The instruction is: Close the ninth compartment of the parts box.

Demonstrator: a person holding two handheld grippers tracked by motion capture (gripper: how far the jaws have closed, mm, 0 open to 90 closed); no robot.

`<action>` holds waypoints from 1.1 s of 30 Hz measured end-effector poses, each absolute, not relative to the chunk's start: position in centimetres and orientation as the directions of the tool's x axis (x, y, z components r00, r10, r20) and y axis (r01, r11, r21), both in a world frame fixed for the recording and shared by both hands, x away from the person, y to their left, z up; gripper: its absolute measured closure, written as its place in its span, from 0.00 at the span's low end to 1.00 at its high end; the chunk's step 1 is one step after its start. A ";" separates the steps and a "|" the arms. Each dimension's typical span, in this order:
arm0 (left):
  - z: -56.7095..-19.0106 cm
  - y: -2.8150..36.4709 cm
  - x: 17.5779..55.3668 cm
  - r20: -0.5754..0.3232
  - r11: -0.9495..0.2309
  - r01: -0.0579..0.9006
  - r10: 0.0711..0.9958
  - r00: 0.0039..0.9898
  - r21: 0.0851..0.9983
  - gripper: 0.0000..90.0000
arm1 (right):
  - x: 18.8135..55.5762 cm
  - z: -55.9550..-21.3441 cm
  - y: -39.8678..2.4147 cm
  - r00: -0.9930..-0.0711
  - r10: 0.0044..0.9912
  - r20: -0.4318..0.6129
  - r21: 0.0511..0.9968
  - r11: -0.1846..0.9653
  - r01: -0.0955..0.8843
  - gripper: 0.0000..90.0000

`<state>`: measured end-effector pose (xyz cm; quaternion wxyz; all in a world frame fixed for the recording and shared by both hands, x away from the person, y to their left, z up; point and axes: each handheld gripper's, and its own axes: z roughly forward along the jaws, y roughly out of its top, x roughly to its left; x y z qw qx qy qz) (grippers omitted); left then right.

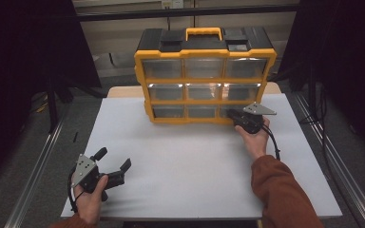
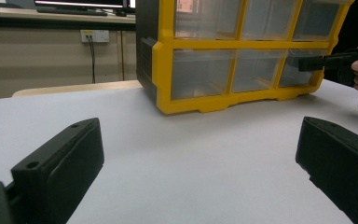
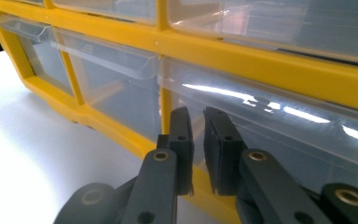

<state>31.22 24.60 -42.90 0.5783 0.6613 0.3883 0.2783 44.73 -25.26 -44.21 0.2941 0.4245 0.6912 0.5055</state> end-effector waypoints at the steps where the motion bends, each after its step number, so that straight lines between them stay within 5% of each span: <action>1: -42.9 24.6 31.2 -0.080 -0.031 0.192 0.835 0.544 0.981 0.01 | 44.7 -44.2 -25.2 -0.469 0.883 0.021 0.948 0.132 0.290 0.88; 17: -42.9 24.7 31.1 -0.081 -0.025 0.186 0.837 0.541 0.982 0.01 | 43.9 -43.9 -25.3 -0.454 0.890 0.048 0.945 0.107 0.309 0.58; 29: -42.9 24.7 31.0 -0.085 -0.020 0.182 0.833 0.546 0.983 0.01 | 43.3 -43.7 -24.5 -0.437 0.895 0.085 0.941 0.072 0.330 0.21; 33: -42.9 24.7 31.0 -0.086 -0.017 0.182 0.834 0.544 0.983 0.01 | 42.8 -43.5 -24.4 -0.429 0.900 0.080 0.944 0.070 0.323 0.16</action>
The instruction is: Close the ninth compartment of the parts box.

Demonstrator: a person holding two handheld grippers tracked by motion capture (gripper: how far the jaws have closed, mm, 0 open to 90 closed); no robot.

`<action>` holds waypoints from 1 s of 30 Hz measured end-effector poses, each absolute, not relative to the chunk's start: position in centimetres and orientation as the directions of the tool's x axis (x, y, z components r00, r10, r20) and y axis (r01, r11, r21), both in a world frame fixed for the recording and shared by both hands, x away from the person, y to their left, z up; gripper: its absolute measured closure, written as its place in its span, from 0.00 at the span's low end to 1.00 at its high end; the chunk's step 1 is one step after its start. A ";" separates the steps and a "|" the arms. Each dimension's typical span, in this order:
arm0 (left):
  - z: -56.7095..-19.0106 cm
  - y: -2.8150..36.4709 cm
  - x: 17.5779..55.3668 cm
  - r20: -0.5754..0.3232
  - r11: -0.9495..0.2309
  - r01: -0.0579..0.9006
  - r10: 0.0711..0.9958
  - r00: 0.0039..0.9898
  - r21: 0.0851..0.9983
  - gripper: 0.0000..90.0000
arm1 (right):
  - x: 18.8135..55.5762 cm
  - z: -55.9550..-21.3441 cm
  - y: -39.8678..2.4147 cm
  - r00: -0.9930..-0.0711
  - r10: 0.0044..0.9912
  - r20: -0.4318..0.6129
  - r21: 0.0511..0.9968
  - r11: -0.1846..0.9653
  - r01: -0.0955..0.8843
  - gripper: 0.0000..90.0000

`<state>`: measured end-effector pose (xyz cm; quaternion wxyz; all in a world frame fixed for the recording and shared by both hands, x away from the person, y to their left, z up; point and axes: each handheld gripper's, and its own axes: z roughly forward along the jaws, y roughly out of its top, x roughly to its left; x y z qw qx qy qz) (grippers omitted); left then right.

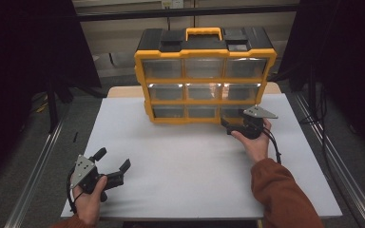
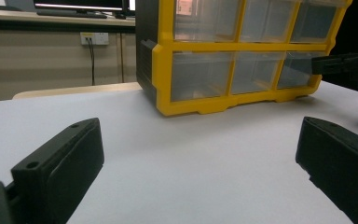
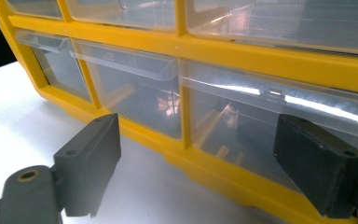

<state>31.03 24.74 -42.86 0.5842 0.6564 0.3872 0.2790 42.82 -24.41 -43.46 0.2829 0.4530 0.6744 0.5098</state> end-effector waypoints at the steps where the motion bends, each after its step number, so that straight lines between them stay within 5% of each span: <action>1: -42.9 24.8 31.0 -0.086 -0.017 0.183 0.834 0.545 0.983 0.01 | 42.7 -43.4 -24.5 -0.428 0.900 0.086 0.943 0.066 0.326 0.15; 15: -42.9 24.8 31.0 -0.075 -0.030 0.184 0.838 0.541 0.983 0.01 | 41.0 -43.0 -25.1 -0.394 0.914 0.101 0.952 0.027 0.305 0.01; 30: -42.9 24.8 31.1 -0.081 -0.025 0.189 0.842 0.533 0.982 0.02 | 38.9 -42.6 -25.2 -0.366 0.929 0.062 0.964 0.039 0.262 0.01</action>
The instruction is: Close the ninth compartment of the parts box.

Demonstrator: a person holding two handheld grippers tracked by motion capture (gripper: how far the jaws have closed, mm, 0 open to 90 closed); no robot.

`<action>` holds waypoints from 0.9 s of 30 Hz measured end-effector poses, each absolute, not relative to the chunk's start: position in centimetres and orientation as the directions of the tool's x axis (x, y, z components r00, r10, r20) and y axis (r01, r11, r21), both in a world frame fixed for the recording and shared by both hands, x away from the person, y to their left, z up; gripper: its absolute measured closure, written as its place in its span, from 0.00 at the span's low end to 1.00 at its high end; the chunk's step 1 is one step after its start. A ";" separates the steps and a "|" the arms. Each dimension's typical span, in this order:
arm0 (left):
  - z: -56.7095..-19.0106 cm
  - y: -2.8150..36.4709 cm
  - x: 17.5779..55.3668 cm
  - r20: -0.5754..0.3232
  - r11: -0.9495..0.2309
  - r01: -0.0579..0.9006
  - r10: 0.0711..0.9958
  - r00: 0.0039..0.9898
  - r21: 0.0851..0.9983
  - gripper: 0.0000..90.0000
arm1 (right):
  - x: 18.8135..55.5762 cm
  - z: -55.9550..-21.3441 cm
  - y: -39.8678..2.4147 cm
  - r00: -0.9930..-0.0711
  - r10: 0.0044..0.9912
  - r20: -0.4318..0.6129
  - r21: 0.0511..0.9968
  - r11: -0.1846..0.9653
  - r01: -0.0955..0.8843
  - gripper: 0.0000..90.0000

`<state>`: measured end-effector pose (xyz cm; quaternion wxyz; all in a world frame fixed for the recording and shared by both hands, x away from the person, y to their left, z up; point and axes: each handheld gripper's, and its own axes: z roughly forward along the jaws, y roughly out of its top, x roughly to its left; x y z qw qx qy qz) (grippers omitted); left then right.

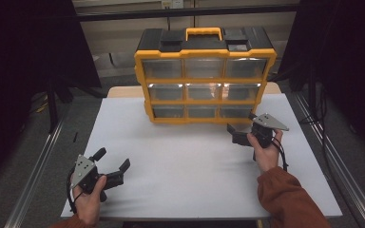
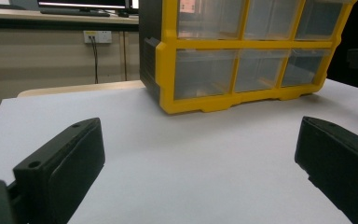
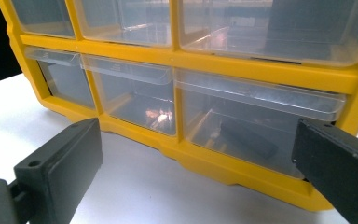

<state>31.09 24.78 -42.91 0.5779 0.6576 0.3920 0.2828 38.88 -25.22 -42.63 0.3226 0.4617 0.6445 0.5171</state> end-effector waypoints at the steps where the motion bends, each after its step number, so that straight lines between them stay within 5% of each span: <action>1: -42.9 24.8 31.1 -0.082 -0.024 0.189 0.843 0.532 0.982 0.02 | 38.8 -42.6 -25.3 -0.363 0.930 0.059 0.965 0.040 0.258 0.01; 27: -42.9 24.9 31.0 -0.090 -0.012 0.189 0.848 0.522 0.982 0.02 | 34.7 -41.7 -26.7 -0.310 0.950 0.030 0.979 0.035 0.203 0.01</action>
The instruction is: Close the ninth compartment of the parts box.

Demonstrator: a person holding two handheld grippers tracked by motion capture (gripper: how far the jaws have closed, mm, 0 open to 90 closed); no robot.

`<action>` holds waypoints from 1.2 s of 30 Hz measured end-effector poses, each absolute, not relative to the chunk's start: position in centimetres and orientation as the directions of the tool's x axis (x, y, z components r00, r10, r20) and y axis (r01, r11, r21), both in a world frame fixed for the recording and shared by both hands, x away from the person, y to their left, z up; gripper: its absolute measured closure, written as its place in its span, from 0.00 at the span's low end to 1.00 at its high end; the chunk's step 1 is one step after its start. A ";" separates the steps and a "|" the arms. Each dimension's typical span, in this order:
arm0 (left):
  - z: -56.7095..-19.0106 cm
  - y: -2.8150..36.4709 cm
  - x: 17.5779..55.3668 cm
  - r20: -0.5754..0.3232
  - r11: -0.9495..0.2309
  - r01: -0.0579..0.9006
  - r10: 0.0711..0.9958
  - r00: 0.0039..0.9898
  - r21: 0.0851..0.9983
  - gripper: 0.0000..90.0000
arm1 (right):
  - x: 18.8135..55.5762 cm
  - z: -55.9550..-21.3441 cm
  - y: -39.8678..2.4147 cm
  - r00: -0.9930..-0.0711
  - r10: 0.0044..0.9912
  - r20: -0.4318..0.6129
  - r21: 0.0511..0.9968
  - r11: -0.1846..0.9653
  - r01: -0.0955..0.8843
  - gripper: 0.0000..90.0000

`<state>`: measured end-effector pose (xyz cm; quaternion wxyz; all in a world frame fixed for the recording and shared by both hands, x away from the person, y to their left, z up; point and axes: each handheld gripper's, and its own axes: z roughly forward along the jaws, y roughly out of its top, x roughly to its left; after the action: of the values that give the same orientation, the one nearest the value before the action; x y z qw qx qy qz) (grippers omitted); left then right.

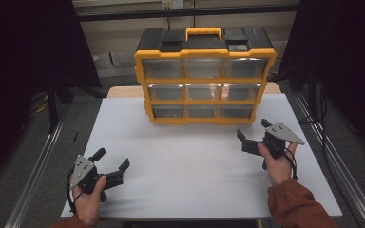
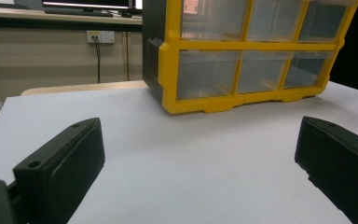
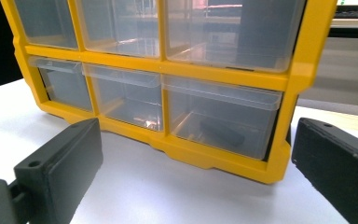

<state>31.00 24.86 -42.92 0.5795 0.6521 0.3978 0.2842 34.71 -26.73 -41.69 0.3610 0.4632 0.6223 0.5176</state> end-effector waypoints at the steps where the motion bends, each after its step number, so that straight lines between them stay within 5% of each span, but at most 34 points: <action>1: -42.9 24.9 31.0 -0.090 -0.012 0.190 0.848 0.522 0.982 0.02 | 34.5 -41.7 -26.8 -0.309 0.951 0.030 0.979 0.034 0.202 0.01; 36: -42.8 25.2 30.6 -0.091 -0.005 0.183 0.853 0.514 0.983 0.02 | 29.2 -41.9 -29.1 -0.237 0.970 0.049 0.989 -0.014 0.146 0.00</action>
<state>30.62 25.24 -42.78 0.5809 0.6476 0.3999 0.2885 29.22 -29.09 -41.94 0.3906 0.4782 0.5836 0.5274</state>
